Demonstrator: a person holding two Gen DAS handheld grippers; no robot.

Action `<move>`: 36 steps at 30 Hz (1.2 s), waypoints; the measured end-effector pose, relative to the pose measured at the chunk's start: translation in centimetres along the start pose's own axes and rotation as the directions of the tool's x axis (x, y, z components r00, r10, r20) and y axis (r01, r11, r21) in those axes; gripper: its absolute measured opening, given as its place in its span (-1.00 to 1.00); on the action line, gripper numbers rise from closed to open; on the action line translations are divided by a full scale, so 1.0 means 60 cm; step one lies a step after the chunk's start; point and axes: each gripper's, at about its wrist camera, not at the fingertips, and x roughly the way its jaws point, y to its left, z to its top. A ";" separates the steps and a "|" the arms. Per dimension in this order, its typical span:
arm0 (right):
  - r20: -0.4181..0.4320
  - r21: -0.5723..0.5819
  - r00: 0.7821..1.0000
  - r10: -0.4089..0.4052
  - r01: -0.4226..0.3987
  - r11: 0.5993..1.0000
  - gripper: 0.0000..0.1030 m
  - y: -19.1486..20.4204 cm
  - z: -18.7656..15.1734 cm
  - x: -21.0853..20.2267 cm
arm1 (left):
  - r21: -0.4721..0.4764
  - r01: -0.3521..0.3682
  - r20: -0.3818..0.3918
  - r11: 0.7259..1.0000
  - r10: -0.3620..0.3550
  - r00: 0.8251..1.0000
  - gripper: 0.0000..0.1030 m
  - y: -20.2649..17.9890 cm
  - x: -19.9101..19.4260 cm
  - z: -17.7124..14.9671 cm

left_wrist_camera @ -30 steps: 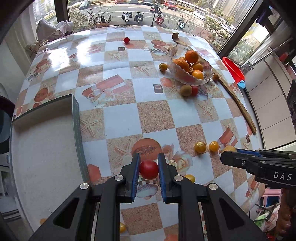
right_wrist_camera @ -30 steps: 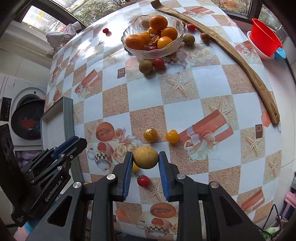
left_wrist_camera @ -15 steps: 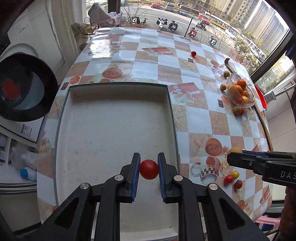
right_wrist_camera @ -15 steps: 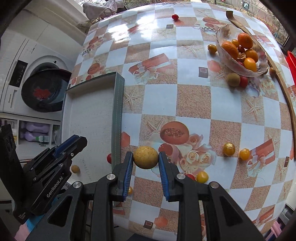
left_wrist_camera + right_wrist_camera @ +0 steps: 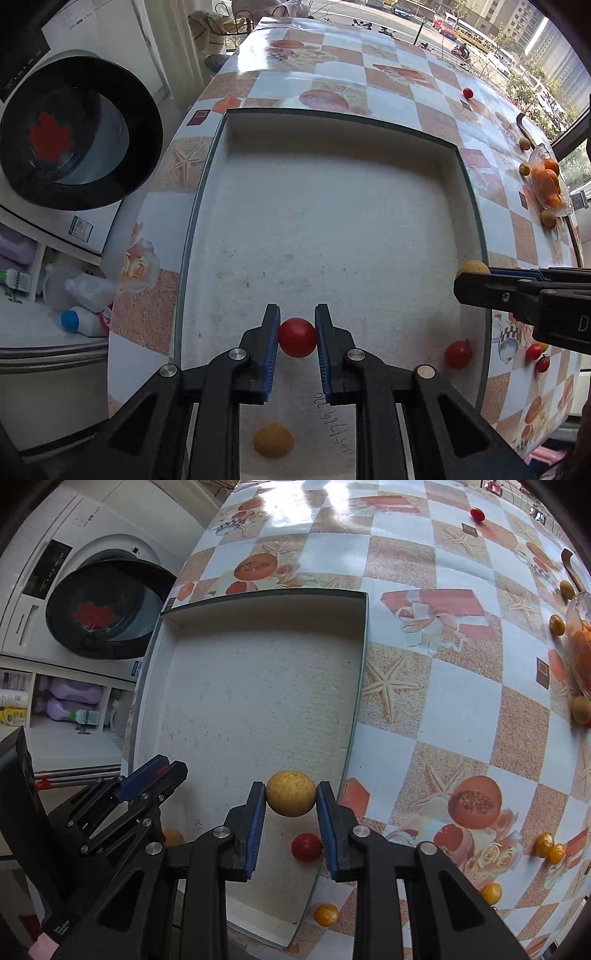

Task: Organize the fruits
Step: 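Open the right tool to drop the brown fruit while the left tool drops the tomato, then move both open tools back over the fruits on the table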

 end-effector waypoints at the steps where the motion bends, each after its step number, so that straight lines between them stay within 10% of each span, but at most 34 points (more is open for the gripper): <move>1: 0.001 0.000 1.000 -0.004 0.004 1.000 -0.41 0.001 0.008 0.006 | 0.003 -0.003 -0.006 1.000 0.003 1.000 -0.60 -0.001 0.004 0.001; 12: -0.009 -0.061 0.997 -0.075 0.075 0.995 -0.40 0.011 0.039 0.049 | 0.061 -0.050 -0.028 0.997 0.052 0.998 -0.51 -0.019 0.019 -0.005; 15: -0.014 -0.069 0.998 -0.062 0.061 0.996 -0.29 0.014 0.040 0.050 | 0.046 -0.074 -0.019 0.996 0.075 0.997 0.49 -0.016 0.015 -0.005; 24: 0.070 -0.005 0.997 0.042 -0.042 0.999 0.58 0.001 0.049 -0.012 | 0.043 -0.090 -0.014 0.995 0.091 0.996 0.52 -0.017 -0.006 -0.007; 36: 0.110 0.194 0.994 0.002 -0.024 0.981 0.59 -0.136 -0.039 -0.092 | 0.141 -0.058 0.008 0.988 0.057 0.998 0.52 -0.105 -0.046 -0.019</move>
